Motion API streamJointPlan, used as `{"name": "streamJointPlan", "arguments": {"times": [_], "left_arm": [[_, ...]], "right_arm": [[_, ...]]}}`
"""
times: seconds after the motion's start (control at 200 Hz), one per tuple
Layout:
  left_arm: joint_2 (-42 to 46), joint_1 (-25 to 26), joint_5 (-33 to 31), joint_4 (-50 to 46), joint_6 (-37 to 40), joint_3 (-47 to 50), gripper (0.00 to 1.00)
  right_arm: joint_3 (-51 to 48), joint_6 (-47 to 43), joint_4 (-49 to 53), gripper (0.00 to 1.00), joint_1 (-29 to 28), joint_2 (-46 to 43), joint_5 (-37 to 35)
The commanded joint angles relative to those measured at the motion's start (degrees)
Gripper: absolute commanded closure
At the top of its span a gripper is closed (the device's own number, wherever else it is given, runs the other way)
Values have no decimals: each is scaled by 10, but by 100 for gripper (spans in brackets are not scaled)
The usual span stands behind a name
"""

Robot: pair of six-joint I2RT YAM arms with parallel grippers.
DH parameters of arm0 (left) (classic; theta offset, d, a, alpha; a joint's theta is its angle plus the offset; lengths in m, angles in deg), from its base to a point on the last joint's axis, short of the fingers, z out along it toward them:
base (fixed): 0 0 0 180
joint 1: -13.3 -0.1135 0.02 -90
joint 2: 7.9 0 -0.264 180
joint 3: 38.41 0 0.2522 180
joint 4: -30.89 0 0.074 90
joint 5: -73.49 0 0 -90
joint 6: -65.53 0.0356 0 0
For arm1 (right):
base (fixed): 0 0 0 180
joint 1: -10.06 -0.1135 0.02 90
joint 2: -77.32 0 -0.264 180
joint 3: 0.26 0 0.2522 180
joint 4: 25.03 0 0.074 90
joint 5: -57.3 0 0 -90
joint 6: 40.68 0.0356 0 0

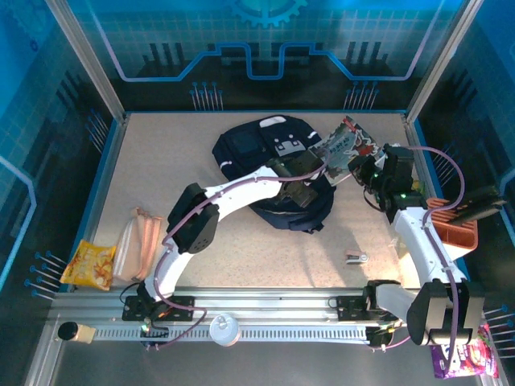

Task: Pack the student bag
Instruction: Open the student bag at the center of the table.

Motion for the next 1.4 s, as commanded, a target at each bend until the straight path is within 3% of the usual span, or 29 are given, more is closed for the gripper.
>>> {"name": "streamJointPlan", "arguments": {"times": [0.0,0.265,0.545,0.71,0.945,1.151,1.396], "left_arm": [[-27,1,-50,-62,15,-37,36],[-39,1,-70,-73,-1,-62,61],[10,-12,-11,-49,-26,-68,94],[56,-41,42,-17,-53,-67,100],[131,-85,94,97,-115,-21,100],[161,-98,106,183,-150,12,100],[140,-98,127,181,-160,-13,100]], "right_arm": [[-5,-13,5,100,14,-20,-9],[7,-33,40,100,20,-44,-43],[24,-79,121,100,26,-85,-111],[46,-97,164,100,32,-103,-116],[67,-109,217,100,37,-118,-93],[47,-58,172,100,51,-115,26],[-1,33,83,100,50,-109,121]]}}
